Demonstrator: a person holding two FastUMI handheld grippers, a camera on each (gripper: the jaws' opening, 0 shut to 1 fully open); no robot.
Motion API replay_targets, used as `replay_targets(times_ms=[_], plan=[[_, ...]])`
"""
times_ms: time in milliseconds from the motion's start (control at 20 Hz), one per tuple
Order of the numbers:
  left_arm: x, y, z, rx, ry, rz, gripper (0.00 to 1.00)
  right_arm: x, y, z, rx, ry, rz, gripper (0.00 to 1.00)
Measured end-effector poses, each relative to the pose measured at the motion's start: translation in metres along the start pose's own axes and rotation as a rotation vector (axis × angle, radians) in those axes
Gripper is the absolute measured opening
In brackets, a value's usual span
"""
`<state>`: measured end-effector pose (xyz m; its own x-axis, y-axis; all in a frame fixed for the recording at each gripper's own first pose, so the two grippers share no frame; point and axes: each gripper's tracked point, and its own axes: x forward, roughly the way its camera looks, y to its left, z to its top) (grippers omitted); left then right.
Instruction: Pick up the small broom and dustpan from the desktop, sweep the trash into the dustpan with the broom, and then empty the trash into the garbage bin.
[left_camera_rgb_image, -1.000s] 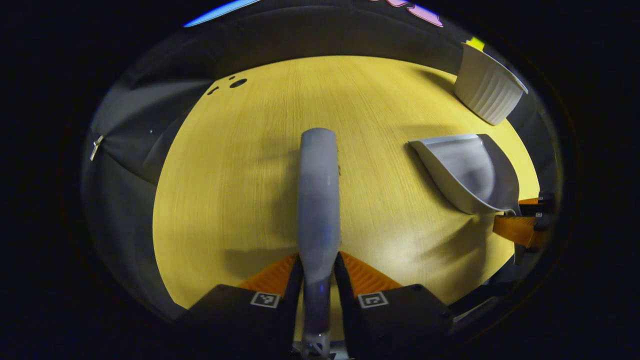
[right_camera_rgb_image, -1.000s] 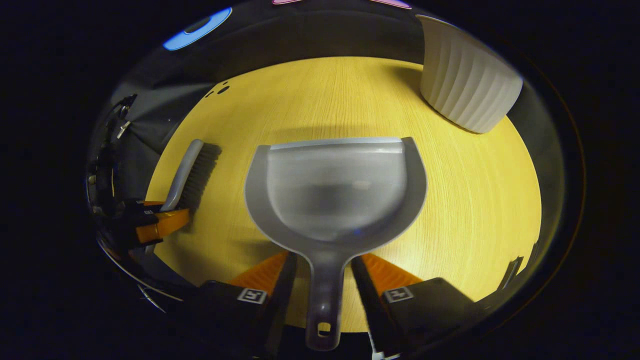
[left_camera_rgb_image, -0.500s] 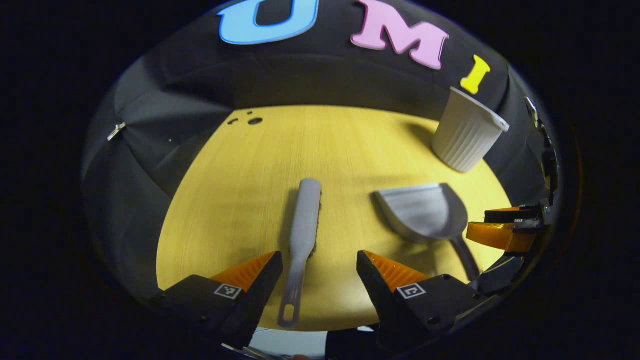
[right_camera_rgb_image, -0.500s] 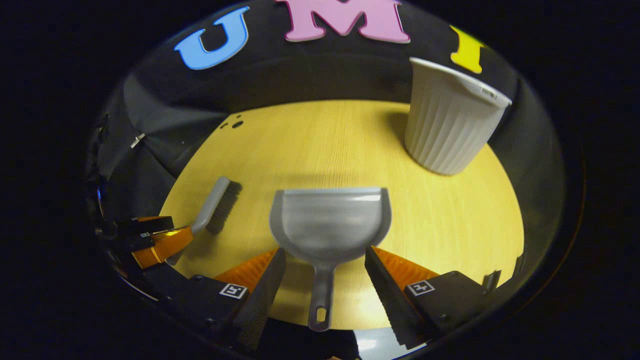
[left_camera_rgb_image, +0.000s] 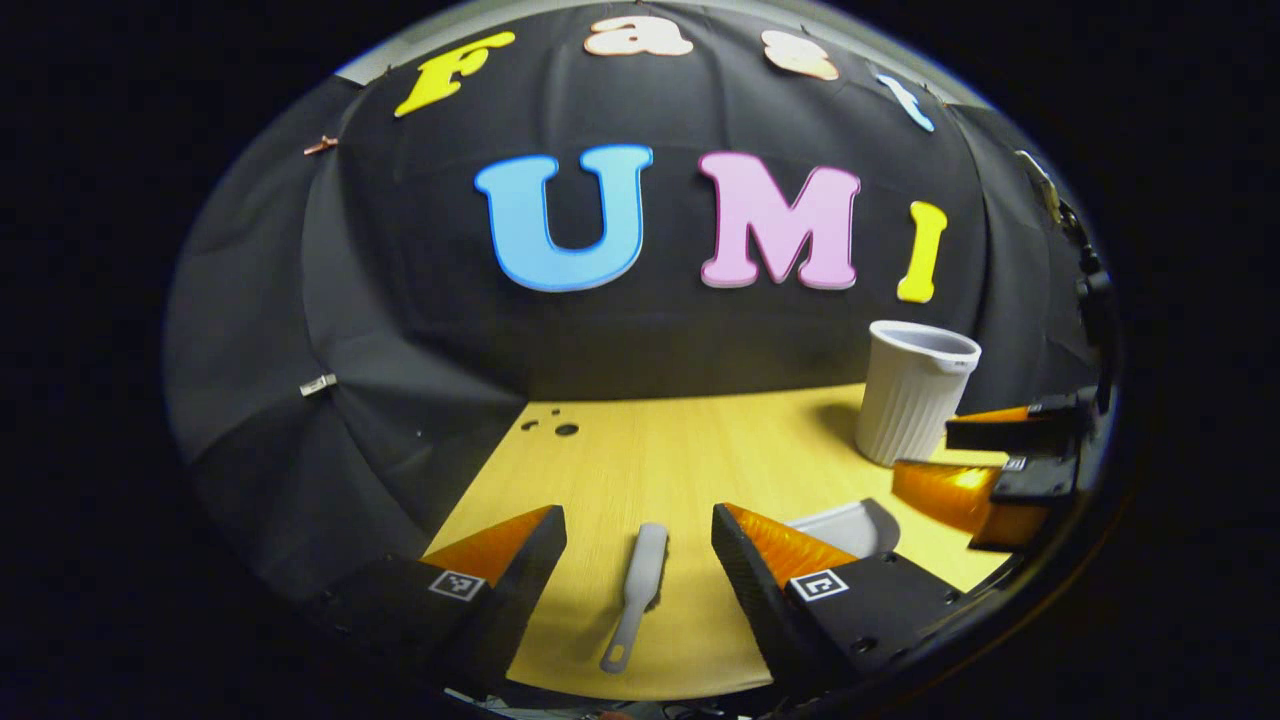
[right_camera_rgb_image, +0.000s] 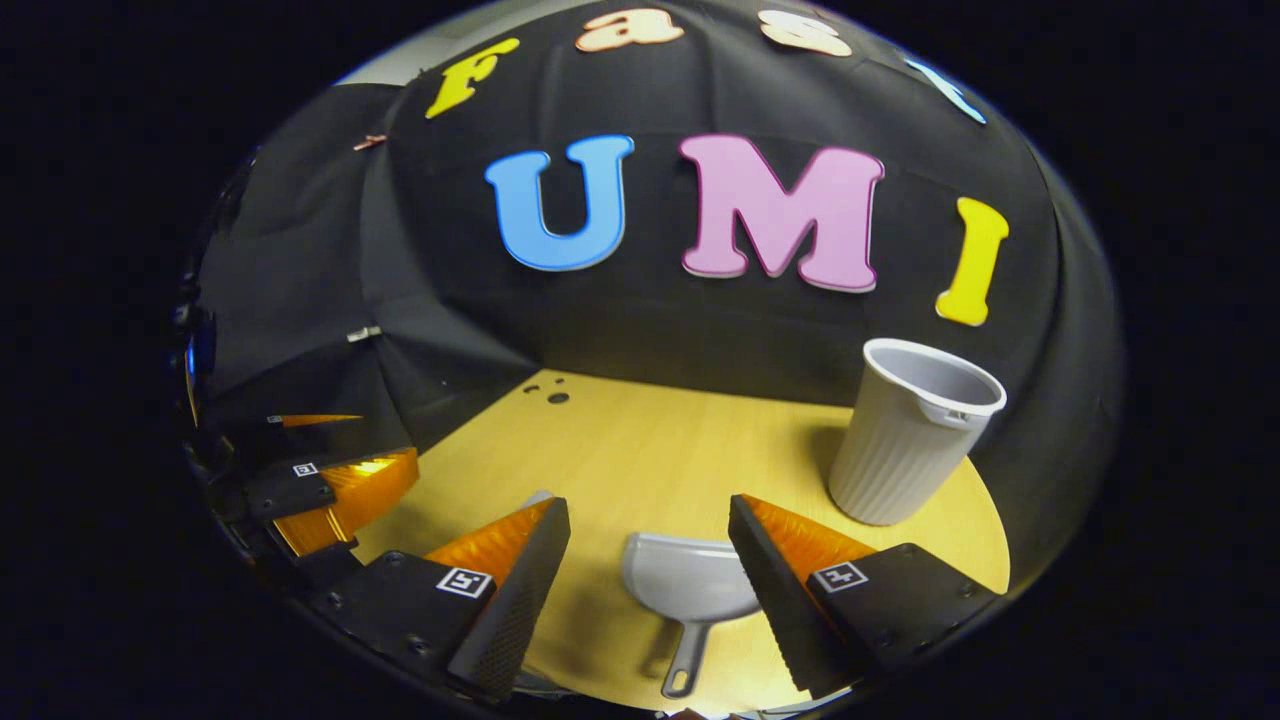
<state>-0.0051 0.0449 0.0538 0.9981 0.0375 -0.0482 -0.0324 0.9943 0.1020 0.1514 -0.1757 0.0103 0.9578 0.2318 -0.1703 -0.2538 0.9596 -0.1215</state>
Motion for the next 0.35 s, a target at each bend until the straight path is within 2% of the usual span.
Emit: replay_targets(times_ms=[100,200,350], plan=[[-0.011,-0.004,0.006,-0.005,-0.022,-0.028,0.95,-0.006,0.016,-0.006,0.024,0.017,0.039,0.99],[-0.019,0.002,-0.001,0.003,-0.020,-0.020,0.95,-0.008,0.033,-0.014,0.074,0.052,0.089,1.00],[-0.023,0.007,-0.010,-0.042,0.016,-0.011,0.96,0.001,0.038,-0.026,0.075,0.107,0.115,1.00]])
